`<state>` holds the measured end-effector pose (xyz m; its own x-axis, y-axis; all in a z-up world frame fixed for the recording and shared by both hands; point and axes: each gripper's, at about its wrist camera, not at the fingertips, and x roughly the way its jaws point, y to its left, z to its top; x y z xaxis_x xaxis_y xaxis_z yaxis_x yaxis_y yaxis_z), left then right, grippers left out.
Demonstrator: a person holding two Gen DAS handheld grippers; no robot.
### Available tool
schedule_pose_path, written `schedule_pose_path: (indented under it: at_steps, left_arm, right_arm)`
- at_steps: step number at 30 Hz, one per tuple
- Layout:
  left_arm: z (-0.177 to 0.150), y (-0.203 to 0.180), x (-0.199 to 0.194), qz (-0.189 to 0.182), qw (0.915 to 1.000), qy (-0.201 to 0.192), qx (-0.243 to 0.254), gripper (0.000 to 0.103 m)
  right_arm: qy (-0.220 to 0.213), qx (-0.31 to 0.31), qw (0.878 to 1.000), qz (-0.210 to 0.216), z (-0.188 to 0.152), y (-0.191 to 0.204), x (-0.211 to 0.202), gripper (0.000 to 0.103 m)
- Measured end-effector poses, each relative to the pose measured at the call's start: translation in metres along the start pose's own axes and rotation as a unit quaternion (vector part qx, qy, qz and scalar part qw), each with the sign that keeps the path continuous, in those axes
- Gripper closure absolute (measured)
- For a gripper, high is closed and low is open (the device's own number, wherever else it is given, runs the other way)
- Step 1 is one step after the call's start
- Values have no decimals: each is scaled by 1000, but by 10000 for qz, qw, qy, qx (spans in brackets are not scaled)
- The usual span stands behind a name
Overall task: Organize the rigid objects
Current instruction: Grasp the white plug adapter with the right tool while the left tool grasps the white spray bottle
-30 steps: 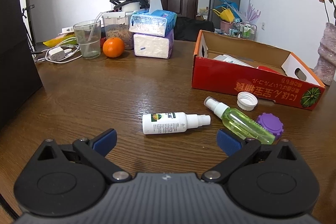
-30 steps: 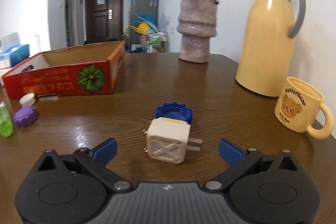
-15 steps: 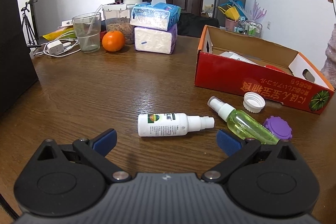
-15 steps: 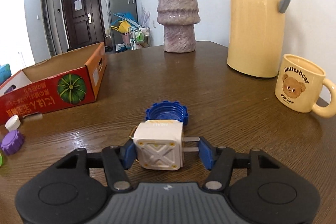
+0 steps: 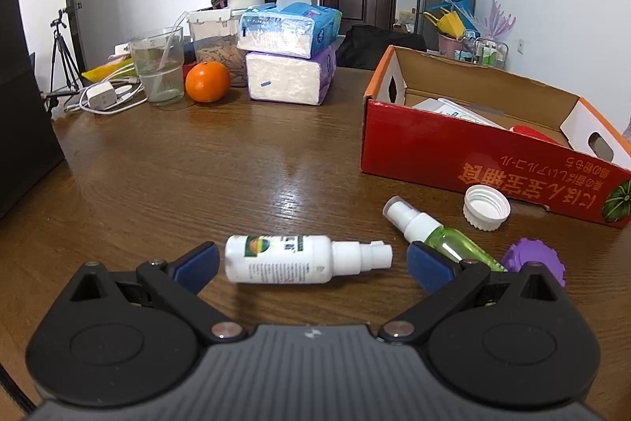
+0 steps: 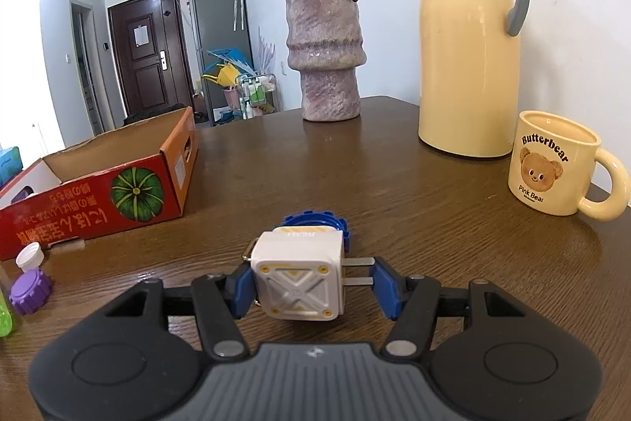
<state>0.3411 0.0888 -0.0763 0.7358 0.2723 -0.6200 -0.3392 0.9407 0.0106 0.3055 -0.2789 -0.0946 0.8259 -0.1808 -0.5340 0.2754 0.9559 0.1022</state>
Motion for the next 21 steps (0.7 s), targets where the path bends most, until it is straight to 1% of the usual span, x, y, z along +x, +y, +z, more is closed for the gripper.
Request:
schedule_pose_path:
  at_steps: [6, 10, 14, 18, 21]
  left_arm:
    - [0, -11, 10, 224, 9995, 44, 230, 0]
    - [-1, -11, 16, 363, 9990, 87, 234, 0]
    - [0, -9, 21, 432, 9989, 71, 190, 0]
    - [0, -9, 23, 413, 9989, 52, 225, 0]
    - [-1, -12, 21, 423, 9984, -19, 373, 0]
  right_arm:
    - [-6, 8, 10000, 2, 0, 0, 0, 44]
    - [-15, 11, 10000, 16, 0, 0, -1, 44]
    - [-37, 12, 10000, 23, 0, 1, -2, 44]
    - [-50, 21, 10000, 20, -1, 1, -2, 44]
    - [-53, 25, 10000, 30, -1, 0, -2, 44]
